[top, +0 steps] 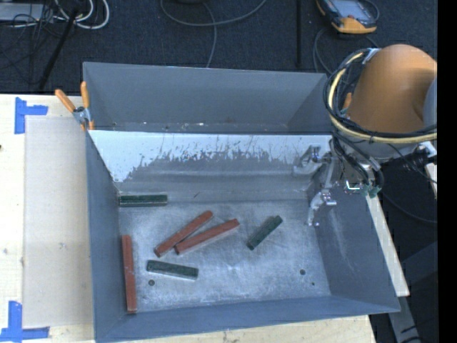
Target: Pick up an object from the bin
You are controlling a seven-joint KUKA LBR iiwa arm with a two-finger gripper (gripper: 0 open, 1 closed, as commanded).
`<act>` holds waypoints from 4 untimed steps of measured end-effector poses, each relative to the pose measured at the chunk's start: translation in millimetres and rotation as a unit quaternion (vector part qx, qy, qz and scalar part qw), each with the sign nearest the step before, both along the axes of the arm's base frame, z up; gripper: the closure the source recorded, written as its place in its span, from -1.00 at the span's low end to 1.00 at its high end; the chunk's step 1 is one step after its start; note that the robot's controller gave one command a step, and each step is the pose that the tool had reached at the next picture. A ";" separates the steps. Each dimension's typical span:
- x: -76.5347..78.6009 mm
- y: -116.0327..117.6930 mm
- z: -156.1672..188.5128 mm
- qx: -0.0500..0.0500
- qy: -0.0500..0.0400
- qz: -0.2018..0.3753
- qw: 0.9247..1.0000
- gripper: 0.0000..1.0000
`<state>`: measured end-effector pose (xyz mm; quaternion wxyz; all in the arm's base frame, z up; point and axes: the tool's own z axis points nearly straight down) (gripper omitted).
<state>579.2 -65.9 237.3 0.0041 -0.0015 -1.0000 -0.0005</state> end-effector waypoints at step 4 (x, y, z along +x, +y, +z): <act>7.0 35.3 -119.0 0.000 -0.007 0.261 0.965 -1.00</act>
Offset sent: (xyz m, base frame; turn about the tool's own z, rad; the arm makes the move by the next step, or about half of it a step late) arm -0.0297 0.0289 -0.1110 -0.2139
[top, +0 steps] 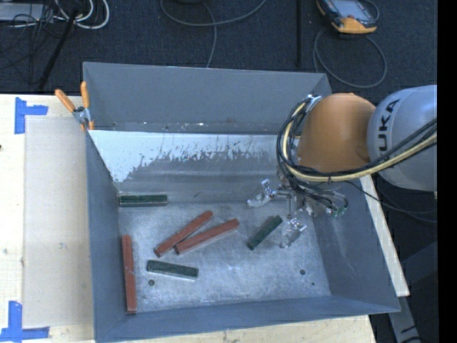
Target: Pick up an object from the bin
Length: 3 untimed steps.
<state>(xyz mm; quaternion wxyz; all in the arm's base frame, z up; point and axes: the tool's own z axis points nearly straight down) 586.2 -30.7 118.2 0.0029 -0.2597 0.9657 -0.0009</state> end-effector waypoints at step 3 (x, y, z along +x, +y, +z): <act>4.9 -1.3 97.3 0.001 0.001 0.032 0.999 1.00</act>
Offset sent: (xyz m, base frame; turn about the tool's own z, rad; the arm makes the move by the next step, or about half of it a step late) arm 0.0000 0.0000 0.0000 0.0000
